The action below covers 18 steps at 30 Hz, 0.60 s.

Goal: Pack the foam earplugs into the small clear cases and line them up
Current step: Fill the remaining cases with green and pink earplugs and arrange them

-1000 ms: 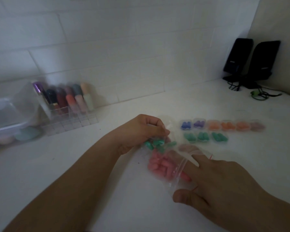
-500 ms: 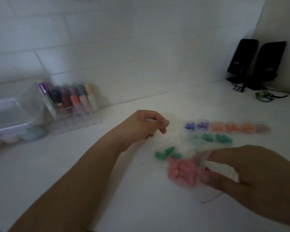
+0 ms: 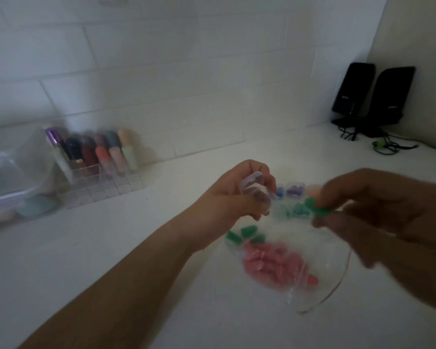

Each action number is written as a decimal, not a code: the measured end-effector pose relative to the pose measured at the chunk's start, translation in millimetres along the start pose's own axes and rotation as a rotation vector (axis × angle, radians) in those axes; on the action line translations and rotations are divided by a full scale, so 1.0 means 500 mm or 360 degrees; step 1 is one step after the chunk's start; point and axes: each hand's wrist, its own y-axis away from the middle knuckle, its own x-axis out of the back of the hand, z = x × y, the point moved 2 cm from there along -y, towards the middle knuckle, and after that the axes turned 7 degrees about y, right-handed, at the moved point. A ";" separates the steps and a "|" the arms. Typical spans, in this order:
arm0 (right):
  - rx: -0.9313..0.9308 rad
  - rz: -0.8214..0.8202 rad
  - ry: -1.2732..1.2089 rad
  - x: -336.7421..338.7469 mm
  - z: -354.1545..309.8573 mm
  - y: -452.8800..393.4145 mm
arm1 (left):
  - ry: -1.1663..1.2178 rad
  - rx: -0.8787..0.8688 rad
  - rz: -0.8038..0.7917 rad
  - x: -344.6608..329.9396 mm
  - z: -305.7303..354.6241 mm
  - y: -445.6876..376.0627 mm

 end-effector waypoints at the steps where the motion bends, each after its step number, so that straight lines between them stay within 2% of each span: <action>1: -0.0002 0.0032 0.0096 -0.014 -0.004 -0.001 | 0.0008 0.0020 -0.0054 -0.011 -0.003 0.001; 3: 0.0094 0.0207 0.0327 -0.045 0.006 -0.007 | -0.0004 0.0058 -0.0141 -0.027 -0.006 0.003; 6: 0.0055 0.0280 0.0369 -0.055 0.020 -0.013 | -0.0008 0.0086 -0.0199 -0.034 -0.005 0.005; 9: 0.0042 0.0248 0.0524 -0.072 0.040 -0.012 | 0.0015 0.0079 -0.0237 -0.036 -0.003 0.007; 11: 0.0058 0.0113 0.0616 -0.077 0.040 -0.016 | 0.0027 0.0082 -0.0254 -0.036 -0.003 0.007; 18: 0.0216 -0.0001 0.0805 -0.095 0.041 -0.015 | 0.0124 0.0089 -0.0339 -0.028 -0.004 0.008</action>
